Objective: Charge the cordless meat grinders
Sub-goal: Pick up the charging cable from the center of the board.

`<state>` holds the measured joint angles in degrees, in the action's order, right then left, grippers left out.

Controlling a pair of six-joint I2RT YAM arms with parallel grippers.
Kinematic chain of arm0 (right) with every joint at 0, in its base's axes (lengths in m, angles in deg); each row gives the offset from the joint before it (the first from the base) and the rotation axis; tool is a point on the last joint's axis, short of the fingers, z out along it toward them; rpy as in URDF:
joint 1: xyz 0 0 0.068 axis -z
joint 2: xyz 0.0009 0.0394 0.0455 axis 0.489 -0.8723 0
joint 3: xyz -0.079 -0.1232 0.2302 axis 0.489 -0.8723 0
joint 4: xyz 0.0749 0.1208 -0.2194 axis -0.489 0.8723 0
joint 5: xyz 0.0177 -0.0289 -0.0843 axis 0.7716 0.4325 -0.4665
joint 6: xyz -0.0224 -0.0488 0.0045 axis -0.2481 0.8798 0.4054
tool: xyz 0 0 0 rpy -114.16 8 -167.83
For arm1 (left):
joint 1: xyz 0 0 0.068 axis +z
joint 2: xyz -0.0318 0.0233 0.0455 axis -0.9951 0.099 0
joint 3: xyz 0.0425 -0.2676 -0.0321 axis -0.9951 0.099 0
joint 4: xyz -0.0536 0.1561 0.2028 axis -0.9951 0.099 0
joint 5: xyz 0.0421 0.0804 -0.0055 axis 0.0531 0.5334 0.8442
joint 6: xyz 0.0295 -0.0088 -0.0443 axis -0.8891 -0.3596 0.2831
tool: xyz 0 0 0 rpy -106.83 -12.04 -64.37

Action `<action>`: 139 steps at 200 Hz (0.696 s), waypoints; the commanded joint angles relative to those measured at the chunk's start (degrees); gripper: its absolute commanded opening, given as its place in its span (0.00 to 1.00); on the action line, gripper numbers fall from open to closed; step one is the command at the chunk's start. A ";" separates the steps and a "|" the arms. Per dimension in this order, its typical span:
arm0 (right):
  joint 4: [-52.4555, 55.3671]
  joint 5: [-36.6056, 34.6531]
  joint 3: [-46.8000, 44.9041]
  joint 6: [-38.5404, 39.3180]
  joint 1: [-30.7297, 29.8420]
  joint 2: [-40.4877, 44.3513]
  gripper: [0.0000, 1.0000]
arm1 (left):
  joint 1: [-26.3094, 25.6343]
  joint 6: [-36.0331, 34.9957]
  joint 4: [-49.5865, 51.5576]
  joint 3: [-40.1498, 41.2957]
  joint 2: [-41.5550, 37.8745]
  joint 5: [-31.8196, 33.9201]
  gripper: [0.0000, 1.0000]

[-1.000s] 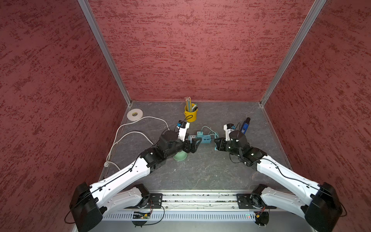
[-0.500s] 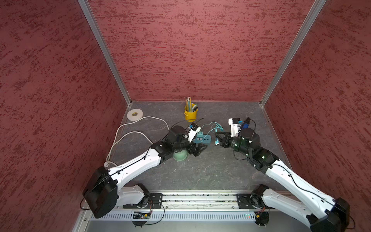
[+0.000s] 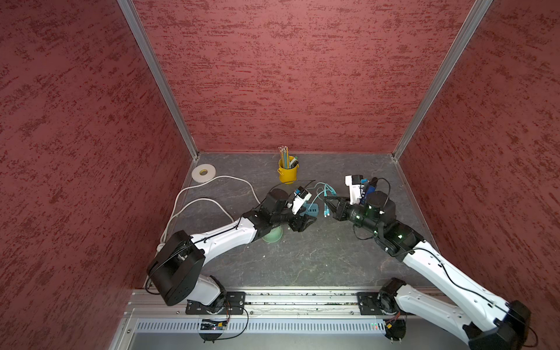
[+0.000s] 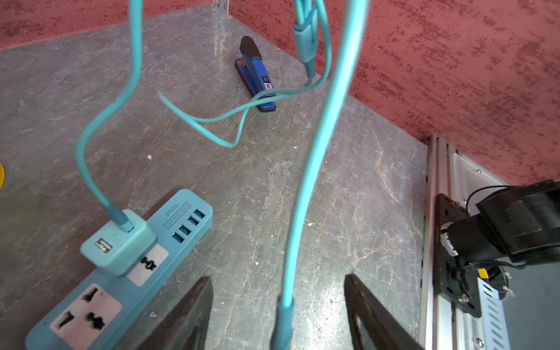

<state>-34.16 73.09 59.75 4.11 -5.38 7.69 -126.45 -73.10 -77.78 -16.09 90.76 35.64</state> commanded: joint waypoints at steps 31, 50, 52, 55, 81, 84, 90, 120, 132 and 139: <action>-0.17 -0.35 1.32 0.35 0.38 1.50 0.00 | 0.97 -2.45 -3.97 -0.47 -0.96 -4.79 0.33; 0.15 -0.87 0.72 0.74 0.37 1.67 0.00 | 1.32 -3.26 -4.66 0.40 -2.15 -6.85 0.18; 0.15 -0.88 0.59 0.76 0.38 1.68 0.00 | 1.32 -3.35 -4.61 0.45 -2.30 -6.91 0.17; 0.23 -0.99 0.42 0.83 0.38 1.75 0.00 | 1.41 -3.52 -4.55 0.45 -2.45 -7.22 0.14; 1.52 -1.96 -1.70 3.00 0.37 2.51 0.00 | 1.74 -6.08 -1.22 0.09 -4.40 -8.02 0.00; 1.76 -2.29 -2.06 3.53 0.37 2.65 0.00 | 1.79 -6.48 -0.65 0.05 -4.67 -7.95 0.00; 2.17 -2.62 -2.73 4.89 0.34 2.96 0.00 | 1.95 -7.35 0.45 -0.18 -5.26 -8.08 0.00; 5.54 -5.14 -2.97 15.30 0.38 4.54 0.50 | 3.13 -12.71 8.46 -2.12 -7.53 -9.98 0.00; 6.64 -5.73 -1.01 19.91 0.38 4.91 0.61 | 3.77 -15.21 11.92 -3.24 -8.13 -11.97 0.00; 6.94 -5.44 0.11 22.91 0.37 5.06 0.66 | 4.13 -16.96 13.97 -3.86 -8.34 -13.56 0.00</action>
<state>-29.70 70.08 56.71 14.97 -5.32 11.26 -123.61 -83.16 -72.03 -16.99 83.89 26.88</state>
